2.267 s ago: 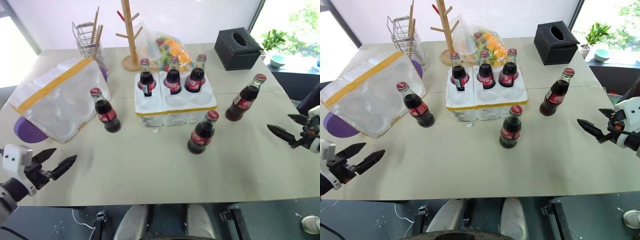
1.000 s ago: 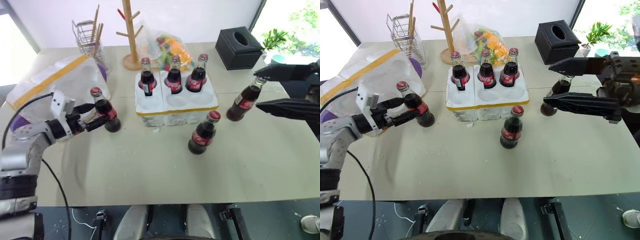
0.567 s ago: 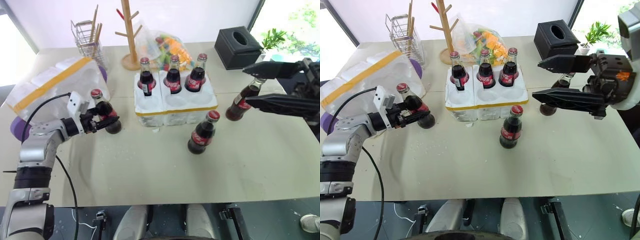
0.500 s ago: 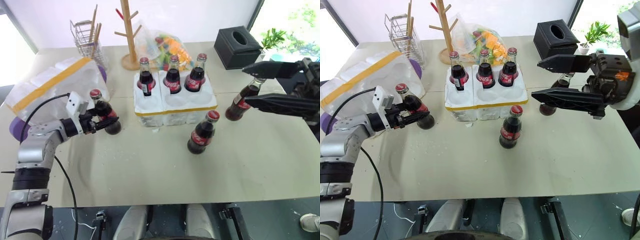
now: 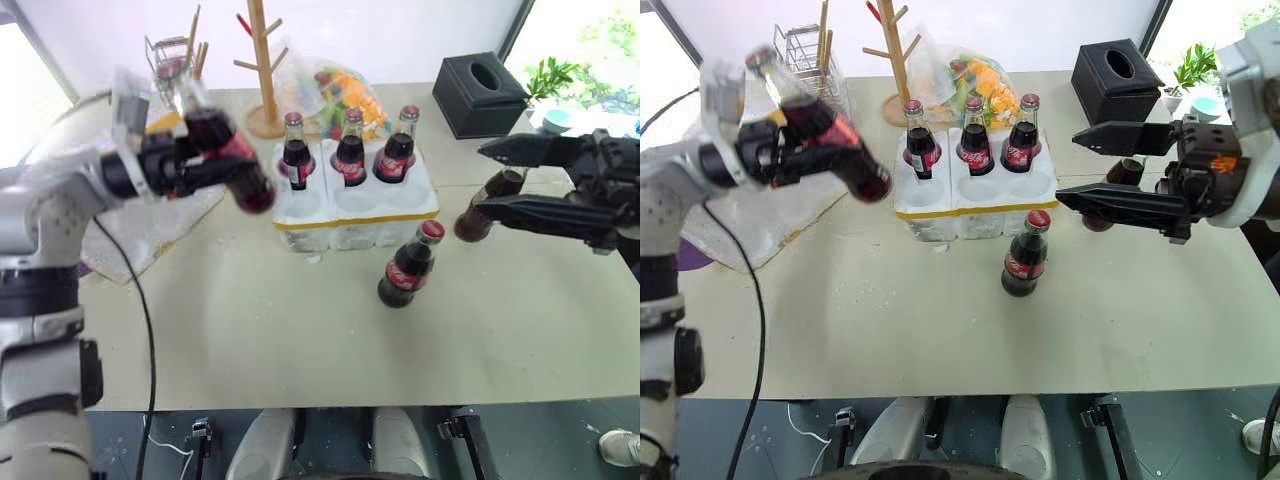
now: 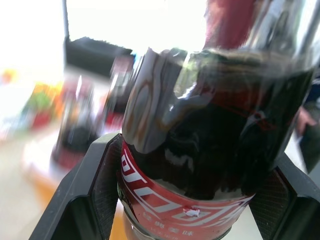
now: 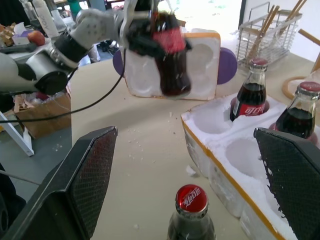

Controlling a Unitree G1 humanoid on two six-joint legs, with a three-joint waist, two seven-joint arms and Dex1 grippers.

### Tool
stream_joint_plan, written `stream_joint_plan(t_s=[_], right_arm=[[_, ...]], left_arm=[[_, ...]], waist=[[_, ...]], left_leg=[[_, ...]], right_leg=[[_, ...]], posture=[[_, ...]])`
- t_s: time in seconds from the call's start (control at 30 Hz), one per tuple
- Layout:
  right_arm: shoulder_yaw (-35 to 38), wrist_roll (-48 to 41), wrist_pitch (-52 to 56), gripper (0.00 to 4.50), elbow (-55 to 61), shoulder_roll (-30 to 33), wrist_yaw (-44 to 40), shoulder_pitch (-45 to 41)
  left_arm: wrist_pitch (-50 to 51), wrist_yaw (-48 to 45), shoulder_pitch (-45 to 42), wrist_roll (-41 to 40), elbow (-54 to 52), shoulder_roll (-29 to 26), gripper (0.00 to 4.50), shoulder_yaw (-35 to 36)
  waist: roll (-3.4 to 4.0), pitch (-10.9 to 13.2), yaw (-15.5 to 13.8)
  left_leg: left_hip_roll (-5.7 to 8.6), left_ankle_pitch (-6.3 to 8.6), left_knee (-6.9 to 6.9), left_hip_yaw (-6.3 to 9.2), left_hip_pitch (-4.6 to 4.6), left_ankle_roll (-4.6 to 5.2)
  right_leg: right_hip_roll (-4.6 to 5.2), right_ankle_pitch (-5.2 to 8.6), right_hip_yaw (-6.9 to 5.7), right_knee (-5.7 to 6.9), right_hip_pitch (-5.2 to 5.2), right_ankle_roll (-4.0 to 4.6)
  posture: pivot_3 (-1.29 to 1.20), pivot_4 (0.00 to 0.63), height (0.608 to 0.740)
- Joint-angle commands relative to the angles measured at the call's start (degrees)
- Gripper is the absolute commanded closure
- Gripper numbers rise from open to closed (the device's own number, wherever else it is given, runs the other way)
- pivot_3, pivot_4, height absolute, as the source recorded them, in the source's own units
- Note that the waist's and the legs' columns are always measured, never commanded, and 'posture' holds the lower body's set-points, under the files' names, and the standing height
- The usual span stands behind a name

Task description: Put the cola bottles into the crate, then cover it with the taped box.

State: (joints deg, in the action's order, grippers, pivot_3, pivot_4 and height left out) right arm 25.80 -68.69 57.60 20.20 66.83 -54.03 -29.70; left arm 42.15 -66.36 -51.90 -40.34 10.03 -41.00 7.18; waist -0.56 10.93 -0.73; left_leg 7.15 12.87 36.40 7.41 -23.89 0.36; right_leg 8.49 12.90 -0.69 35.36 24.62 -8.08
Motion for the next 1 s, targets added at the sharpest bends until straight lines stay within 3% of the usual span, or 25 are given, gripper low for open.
stream_joint_plan(t_s=[0.03,0.13,0.27,0.63,0.73,0.87,1.0], right_arm=[[2.2,0.5,-1.5,0.0,2.2,-0.7,1.4,1.0],[3.4,-0.2,-1.2,0.0,3.3,-1.7,3.7,3.0],[4.8,-0.5,-1.1,0.0,5.0,-3.0,6.6,6.0],[6.0,1.6,-2.8,0.0,7.4,-4.7,8.5,12.5],[5.9,2.8,-3.4,0.0,6.5,-4.4,8.3,13.1],[7.2,4.9,-3.6,0.0,5.8,-3.9,8.0,14.9],[11.0,5.9,-2.0,0.0,5.9,-4.2,7.9,20.3]], left_arm=[[-6.0,-2.0,-4.3,4.6,5.5,2.7,1.7,-3.5],[-12.9,-3.5,-6.9,10.5,13.0,6.6,1.7,-7.7],[-20.7,-5.7,-6.4,17.2,17.2,7.9,1.7,-12.0],[-30.5,1.5,-4.4,24.6,25.5,15.6,1.7,-11.3],[-29.7,1.6,-3.3,24.6,25.4,15.7,0.26,-10.7],[-26.3,0.1,-1.4,22.3,20.8,14.0,0.12,-9.1],[-16.4,-2.7,-0.3,15.5,10.6,8.8,0.12,-4.5]], waist=[[0.0,0.0,0.2],[-0.02,0.0,0.2],[-0.13,0.1,0.4],[-0.14,0.1,0.1],[-0.14,0.1,0.1],[-0.13,0.1,0.1],[-0.14,0.1,0.1]], left_leg=[[0.0,0.0,0.0,-0.02,0.01,0.0],[-0.01,-0.01,0.0,-0.09,0.04,0.01],[-0.02,-0.01,0.01,-0.1,0.0,0.01],[0.0,0.06,0.61,-0.1,-0.23,0.13],[0.03,0.06,0.77,-0.13,-0.25,0.14],[-0.03,0.03,0.84,-0.12,-0.21,0.14],[-0.12,0.03,0.83,-0.08,-0.21,0.14]], right_leg=[[0.0,-0.02,0.0,0.0,-0.01,-0.01],[-0.01,-0.06,0.05,0.04,0.01,0.02],[-0.02,-0.1,0.08,0.04,0.05,0.03],[-0.04,-0.31,0.09,0.1,0.0,-0.15],[-0.04,-0.44,0.13,0.06,-0.03,-0.22],[-0.15,-0.52,0.16,0.08,-0.08,-0.18],[-0.3,-0.53,0.24,0.08,-0.05,-0.16]], posture=[[0.0,0.15,0.739],[0.0,0.15,0.739],[0.0,0.15,0.739],[0.0,0.15,0.739],[0.0,0.15,0.739],[0.0,0.15,0.739],[0.0,0.15,0.739]])
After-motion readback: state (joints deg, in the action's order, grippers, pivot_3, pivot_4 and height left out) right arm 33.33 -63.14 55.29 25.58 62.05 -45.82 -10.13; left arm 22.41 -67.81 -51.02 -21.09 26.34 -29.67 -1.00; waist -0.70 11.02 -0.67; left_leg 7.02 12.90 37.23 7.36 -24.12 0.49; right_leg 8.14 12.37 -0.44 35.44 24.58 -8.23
